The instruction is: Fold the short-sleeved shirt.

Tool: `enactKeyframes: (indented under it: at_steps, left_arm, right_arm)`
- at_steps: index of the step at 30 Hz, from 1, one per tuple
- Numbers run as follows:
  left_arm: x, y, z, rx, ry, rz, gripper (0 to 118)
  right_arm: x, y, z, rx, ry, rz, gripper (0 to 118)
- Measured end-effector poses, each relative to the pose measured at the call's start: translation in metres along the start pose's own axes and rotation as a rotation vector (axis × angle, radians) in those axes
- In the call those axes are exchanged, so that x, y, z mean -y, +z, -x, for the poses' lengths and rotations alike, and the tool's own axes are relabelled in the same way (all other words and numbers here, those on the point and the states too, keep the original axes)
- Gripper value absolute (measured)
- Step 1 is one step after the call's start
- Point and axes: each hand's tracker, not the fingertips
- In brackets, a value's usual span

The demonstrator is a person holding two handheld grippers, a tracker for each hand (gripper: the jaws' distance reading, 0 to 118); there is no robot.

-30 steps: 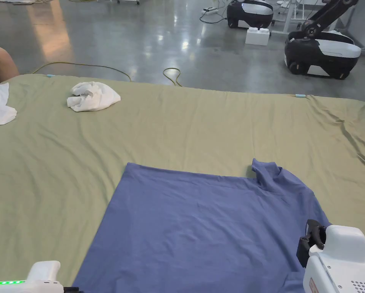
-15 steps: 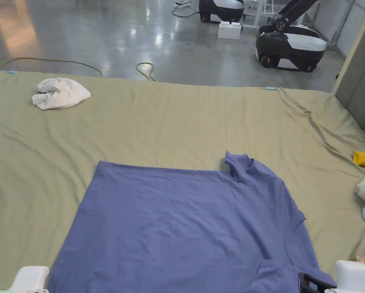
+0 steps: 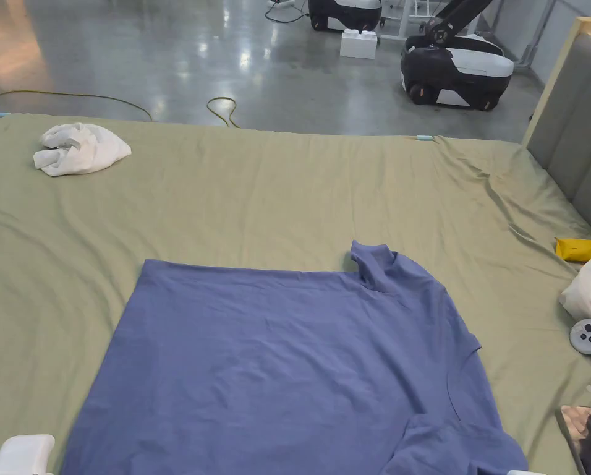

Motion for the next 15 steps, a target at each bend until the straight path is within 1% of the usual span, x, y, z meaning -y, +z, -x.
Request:
enactKeyframes:
  at_steps: [1, 2, 5, 8, 11, 15]
  left_arm:
    - [0.0, 0.0, 0.0, 0.0, 0.001, 0.0, 8]
    - [0.001, 0.0, 0.001, 0.003, 0.006, -0.002, 8]
    - [0.0, 0.004, 0.002, 0.007, 0.014, -0.014, 8]
    - [-0.007, 0.014, 0.004, 0.027, 0.034, -0.055, 8]
    - [-0.026, 0.028, 0.005, 0.058, 0.05, -0.121, 8]
    - [-0.069, 0.037, 0.0, 0.065, 0.036, -0.174, 8]
  right_arm:
    - [0.0, 0.002, 0.001, -0.009, 0.0, -0.005, 14]
    - [-0.002, 0.003, 0.002, 0.005, 0.003, -0.002, 13]
    - [-0.006, 0.011, -0.001, 0.007, 0.01, -0.003, 11]
    - [-0.015, 0.028, 0.002, 0.006, 0.021, -0.018, 10]
    - [-0.038, 0.043, 0.009, 0.028, 0.058, -0.056, 10]
    - [-0.086, 0.049, 0.011, 0.016, 0.059, -0.102, 10]
